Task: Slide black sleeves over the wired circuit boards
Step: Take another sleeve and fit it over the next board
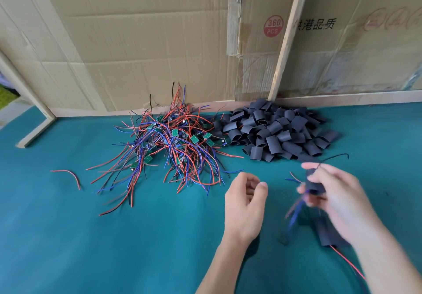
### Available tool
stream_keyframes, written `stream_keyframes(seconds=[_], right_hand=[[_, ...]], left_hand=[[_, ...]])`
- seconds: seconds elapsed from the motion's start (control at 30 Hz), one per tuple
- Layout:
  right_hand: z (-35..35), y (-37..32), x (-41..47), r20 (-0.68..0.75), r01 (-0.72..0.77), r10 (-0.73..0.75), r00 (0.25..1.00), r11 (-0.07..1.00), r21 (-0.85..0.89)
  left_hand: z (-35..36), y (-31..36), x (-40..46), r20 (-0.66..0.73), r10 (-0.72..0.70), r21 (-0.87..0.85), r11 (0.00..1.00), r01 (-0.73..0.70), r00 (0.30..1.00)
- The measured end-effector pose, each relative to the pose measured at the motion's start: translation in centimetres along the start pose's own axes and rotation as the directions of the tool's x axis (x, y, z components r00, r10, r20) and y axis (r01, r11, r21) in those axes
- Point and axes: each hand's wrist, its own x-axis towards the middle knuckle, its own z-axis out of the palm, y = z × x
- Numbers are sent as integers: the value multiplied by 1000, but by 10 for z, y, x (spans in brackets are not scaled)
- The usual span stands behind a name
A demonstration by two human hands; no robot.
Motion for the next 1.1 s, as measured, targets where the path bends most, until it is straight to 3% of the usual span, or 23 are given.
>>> stream_keyframes(seconds=[0.07, 0.13, 0.2, 0.23, 0.3, 0.37, 0.47, 0.57, 0.67, 0.87, 1.1], right_hand=[[-28, -8, -4, 31, 10, 3, 1000, 915, -402], [-48, -22, -7, 47, 24, 22, 999, 599, -801], [-55, -37, -6, 23, 42, -68, 997, 285, -958], [-51, -46, -5, 9, 46, -153, 988, 241, -969], [-26, -61, 1, 36, 131, -312, 949, 289, -948], [20, -71, 14, 177, 316, -370, 912, 360, -878], [107, -73, 42, 467, 548, -291, 835, 372, -749], [177, -59, 77, 589, 600, -143, 796, 319, -734], [207, -40, 99, 566, 568, -100, 818, 289, -771], [200, -23, 111, 488, 575, -310, 816, 345, -742], [167, -41, 101, 404, 570, -419, 813, 433, -698]], left_hand=[[-1, -2, 2, -40, -14, -24, 1000, 13, 999], [1, -4, 2, -53, 3, 0, 1000, -4, 999], [3, -3, 1, -69, 19, 15, 1000, -18, 997], [4, -3, 0, -85, 20, 18, 1000, -19, 996], [5, -3, 1, -115, 25, 28, 999, -22, 993], [5, -4, 1, -134, 33, 52, 998, -26, 990], [5, -2, 2, -140, 45, 87, 996, -33, 989], [4, -3, 2, -124, 33, 75, 997, -24, 992], [3, -1, 1, -96, 18, 5, 1000, -18, 995], [4, -3, 3, -74, 38, 11, 999, -37, 997], [4, -4, 2, -112, 75, 86, 994, -65, 991]])
